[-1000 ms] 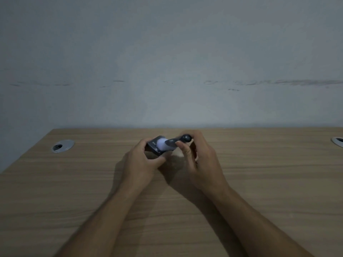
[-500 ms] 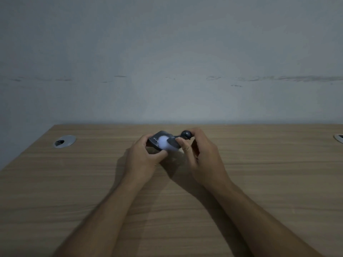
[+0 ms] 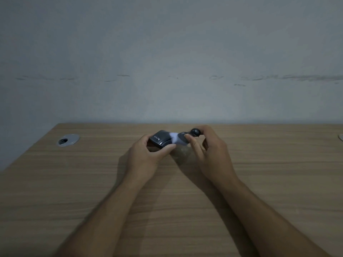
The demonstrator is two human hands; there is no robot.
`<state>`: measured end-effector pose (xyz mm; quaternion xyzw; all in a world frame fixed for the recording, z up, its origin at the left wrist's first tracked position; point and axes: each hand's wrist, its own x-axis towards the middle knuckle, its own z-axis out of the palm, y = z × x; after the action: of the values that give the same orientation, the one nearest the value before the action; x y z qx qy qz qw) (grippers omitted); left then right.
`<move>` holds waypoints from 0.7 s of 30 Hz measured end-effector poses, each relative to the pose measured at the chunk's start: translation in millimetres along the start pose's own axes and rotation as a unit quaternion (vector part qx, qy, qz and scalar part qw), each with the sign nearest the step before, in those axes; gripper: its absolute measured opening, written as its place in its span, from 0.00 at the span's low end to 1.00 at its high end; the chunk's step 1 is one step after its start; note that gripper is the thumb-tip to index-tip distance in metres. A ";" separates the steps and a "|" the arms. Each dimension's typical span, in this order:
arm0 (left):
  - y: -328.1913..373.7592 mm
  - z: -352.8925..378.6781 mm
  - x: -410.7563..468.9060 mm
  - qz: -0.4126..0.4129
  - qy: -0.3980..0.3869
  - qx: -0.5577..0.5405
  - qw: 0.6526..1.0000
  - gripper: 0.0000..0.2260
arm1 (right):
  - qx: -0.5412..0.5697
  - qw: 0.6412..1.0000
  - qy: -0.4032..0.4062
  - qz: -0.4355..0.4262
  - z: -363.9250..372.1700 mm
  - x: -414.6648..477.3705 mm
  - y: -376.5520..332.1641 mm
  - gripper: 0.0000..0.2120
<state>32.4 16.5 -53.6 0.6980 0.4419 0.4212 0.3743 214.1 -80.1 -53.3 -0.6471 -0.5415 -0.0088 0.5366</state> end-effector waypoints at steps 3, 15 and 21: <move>2.0 1.8 -1.7 0.009 0.005 -0.011 1.000 0.18 | 0.027 0.999 0.023 0.028 -6.8 3.5 4.8 0.07; 9.3 -2.8 -9.0 0.115 0.032 0.065 0.991 0.27 | 0.013 0.999 0.038 -0.017 -6.8 -0.1 -7.0 0.06; 9.0 -1.9 -8.4 0.140 0.014 0.137 0.981 0.31 | 0.007 0.996 0.012 -0.083 5.0 -8.4 -25.9 0.09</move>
<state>31.2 6.0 -47.1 0.7914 0.3989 0.4147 0.2065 189.4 -86.6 -42.7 -0.5961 -0.5867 -0.0578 0.5450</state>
